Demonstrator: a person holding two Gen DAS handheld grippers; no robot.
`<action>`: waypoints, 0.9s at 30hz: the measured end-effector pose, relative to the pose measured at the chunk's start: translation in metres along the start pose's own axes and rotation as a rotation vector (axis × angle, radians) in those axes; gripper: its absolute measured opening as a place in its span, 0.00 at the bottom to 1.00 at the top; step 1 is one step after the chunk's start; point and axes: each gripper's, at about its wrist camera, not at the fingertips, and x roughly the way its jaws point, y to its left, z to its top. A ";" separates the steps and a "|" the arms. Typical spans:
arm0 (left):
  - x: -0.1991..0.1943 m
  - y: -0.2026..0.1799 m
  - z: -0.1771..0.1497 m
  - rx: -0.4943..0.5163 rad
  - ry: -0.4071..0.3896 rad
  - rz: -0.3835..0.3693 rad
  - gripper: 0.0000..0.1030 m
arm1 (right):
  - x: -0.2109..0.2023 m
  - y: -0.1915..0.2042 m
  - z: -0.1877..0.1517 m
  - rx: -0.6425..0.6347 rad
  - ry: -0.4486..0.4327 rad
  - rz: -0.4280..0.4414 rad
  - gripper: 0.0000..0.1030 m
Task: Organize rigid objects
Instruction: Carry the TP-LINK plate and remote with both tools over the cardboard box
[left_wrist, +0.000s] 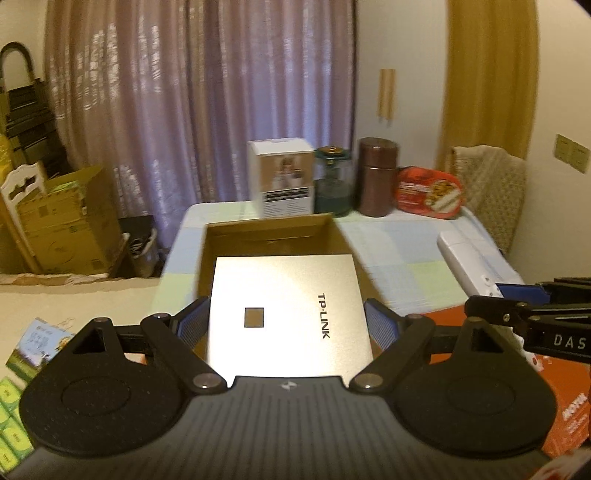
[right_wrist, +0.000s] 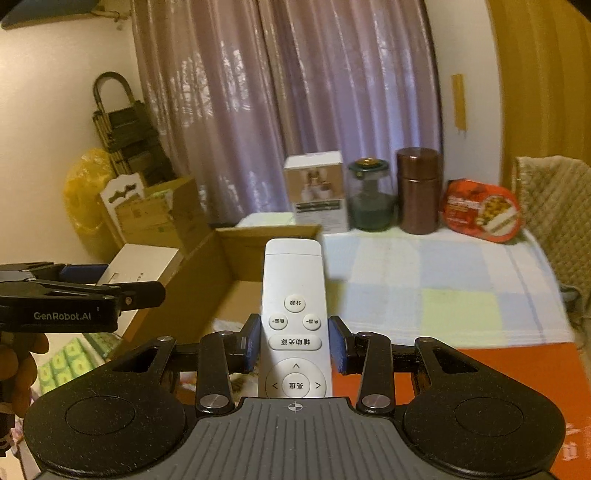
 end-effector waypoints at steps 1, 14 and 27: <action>0.001 0.006 -0.001 -0.004 0.003 0.010 0.83 | 0.006 0.002 -0.001 0.009 0.000 0.009 0.34; 0.029 0.044 -0.010 -0.032 0.052 0.034 0.83 | 0.067 0.019 -0.003 0.053 0.030 0.078 0.34; 0.100 0.053 0.015 -0.015 0.074 -0.012 0.83 | 0.139 0.009 0.024 0.057 0.043 0.055 0.34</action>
